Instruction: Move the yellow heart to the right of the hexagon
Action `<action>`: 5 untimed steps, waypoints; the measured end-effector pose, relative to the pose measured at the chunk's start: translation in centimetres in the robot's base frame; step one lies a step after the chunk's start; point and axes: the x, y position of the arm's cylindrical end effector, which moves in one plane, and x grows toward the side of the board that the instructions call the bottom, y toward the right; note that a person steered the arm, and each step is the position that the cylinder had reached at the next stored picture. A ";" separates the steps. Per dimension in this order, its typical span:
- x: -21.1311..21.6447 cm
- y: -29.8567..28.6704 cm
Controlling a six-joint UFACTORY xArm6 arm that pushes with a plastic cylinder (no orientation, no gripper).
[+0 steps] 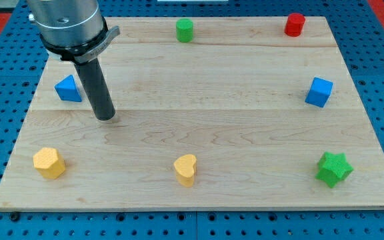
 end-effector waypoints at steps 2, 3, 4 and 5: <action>-3.2 13.2; 2.4 21.3; 8.6 23.5; 13.6 16.7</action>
